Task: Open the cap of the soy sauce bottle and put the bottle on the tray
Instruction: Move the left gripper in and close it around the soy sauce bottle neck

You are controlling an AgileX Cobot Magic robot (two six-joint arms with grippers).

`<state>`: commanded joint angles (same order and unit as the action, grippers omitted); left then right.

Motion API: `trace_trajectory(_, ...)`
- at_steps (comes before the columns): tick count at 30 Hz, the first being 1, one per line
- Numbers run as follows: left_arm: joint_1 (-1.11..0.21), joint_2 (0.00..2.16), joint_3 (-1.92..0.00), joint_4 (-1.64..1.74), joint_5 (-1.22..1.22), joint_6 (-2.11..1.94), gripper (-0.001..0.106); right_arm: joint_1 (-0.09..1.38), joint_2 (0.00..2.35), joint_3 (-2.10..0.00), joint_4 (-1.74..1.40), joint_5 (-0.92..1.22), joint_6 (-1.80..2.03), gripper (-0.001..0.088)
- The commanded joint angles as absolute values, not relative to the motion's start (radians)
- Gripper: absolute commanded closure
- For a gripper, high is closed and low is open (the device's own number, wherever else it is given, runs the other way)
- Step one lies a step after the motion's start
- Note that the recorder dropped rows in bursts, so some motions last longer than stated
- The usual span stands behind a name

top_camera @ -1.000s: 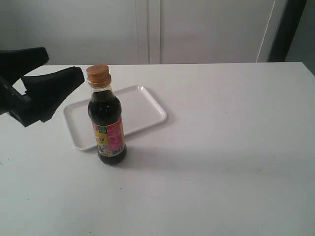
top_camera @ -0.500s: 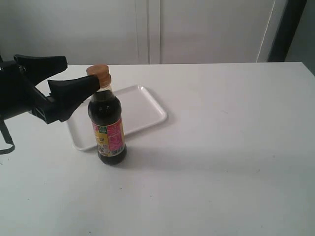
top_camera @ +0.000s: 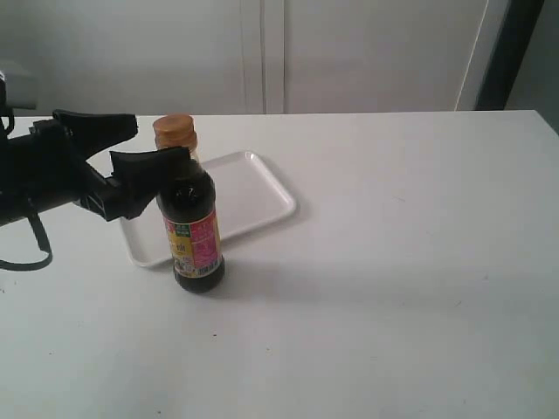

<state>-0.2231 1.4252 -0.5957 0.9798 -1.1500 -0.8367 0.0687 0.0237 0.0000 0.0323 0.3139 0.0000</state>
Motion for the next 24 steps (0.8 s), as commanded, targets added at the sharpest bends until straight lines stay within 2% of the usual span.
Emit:
trace_trajectory(7,-0.303,1.514,-0.648,0.931,-1.079,-0.771,0.0,0.069,0.024,0.0,0.032,0.314,0.0,0.0868)
trace_trajectory(24,-0.304,1.665,-0.689,0.899,-1.106,-0.747,0.0,0.069,0.024,0.0,0.032,0.314,0.0,0.0868)
